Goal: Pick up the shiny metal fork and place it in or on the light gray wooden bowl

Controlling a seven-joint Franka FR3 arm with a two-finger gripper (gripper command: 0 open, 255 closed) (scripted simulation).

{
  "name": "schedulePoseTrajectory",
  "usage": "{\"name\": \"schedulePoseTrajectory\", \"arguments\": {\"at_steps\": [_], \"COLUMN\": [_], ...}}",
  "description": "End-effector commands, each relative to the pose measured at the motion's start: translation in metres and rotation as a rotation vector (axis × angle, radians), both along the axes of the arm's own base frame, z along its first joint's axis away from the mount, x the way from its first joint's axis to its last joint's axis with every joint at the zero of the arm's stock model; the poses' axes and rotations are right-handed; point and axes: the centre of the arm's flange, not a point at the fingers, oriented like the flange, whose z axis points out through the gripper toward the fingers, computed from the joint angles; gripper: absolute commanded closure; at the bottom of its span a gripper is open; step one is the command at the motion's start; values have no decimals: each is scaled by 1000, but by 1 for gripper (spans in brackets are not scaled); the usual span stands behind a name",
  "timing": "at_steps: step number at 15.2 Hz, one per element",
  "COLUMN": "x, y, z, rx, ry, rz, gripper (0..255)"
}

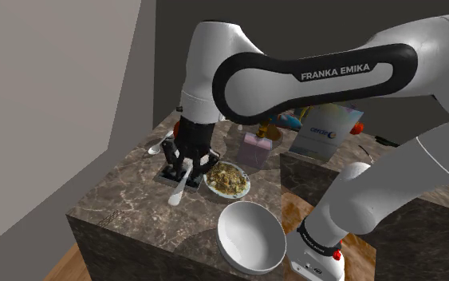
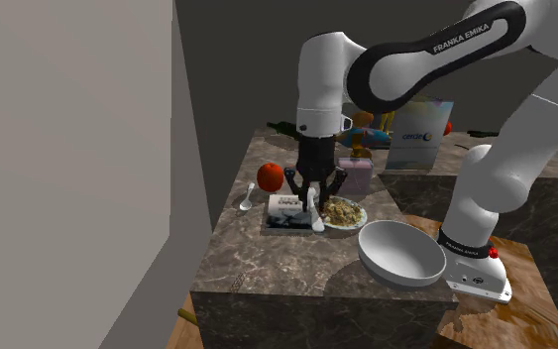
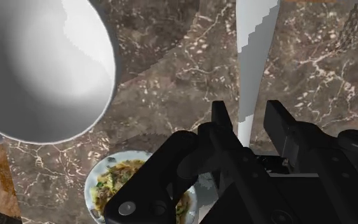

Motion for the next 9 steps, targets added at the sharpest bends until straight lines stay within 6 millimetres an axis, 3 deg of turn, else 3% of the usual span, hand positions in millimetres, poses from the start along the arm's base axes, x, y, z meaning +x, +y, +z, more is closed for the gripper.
{"name": "schedulePoseTrajectory", "arguments": {"at_steps": [1, 9], "x": [-26, -128], "y": [-8, -36], "z": [-3, -6], "rx": [2, 2], "ry": [-1, -1], "rz": [-1, -1], "gripper": [255, 255]}}
